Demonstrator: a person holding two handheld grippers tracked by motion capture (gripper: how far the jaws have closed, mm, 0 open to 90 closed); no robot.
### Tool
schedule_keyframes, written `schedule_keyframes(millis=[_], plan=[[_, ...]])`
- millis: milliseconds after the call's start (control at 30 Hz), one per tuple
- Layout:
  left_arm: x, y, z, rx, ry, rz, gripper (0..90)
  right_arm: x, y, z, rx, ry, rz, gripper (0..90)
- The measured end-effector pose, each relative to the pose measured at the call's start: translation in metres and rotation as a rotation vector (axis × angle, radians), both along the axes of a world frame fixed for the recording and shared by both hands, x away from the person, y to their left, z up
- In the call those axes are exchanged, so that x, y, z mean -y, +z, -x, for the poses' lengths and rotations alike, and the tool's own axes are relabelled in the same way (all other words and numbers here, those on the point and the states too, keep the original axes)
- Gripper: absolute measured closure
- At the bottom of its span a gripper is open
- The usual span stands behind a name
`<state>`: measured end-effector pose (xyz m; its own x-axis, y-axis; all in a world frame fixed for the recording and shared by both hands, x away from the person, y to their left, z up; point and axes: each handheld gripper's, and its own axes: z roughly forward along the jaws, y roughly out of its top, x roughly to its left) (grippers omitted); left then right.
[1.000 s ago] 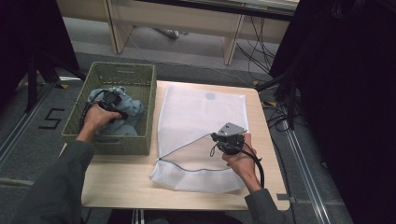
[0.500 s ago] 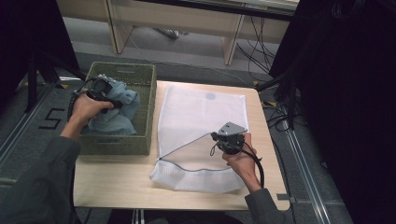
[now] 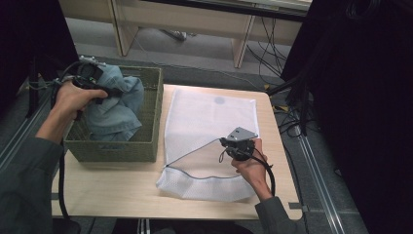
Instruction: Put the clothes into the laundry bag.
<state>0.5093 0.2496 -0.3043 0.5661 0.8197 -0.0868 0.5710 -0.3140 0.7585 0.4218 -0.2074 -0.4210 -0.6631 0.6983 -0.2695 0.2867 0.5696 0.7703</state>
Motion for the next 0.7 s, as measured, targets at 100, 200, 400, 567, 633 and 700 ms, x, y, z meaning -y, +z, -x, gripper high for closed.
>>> schedule_keyframes(millis=[100,200,400,567,633,700], plan=[[0.004,0.014,0.006,0.016,-0.018,0.004,67.7,0.000,0.000,0.000,-0.001,0.000,0.001,89.3],[0.007,0.027,0.013,0.039,-0.035,0.014,67.7,0.000,0.000,0.000,-0.001,-0.003,-0.006,89.3],[0.012,0.044,0.025,0.069,-0.062,0.045,67.6,0.000,0.001,0.000,-0.006,-0.006,-0.004,89.3],[0.016,0.052,0.038,0.091,-0.101,0.045,67.7,0.001,0.001,0.000,-0.009,-0.004,-0.001,89.3],[0.019,0.054,0.043,0.097,-0.115,0.040,67.7,0.001,0.000,0.000,-0.007,-0.003,-0.006,89.3],[0.021,0.057,0.049,0.109,-0.124,0.038,67.7,0.001,0.001,0.000,-0.014,-0.009,-0.002,89.3]])
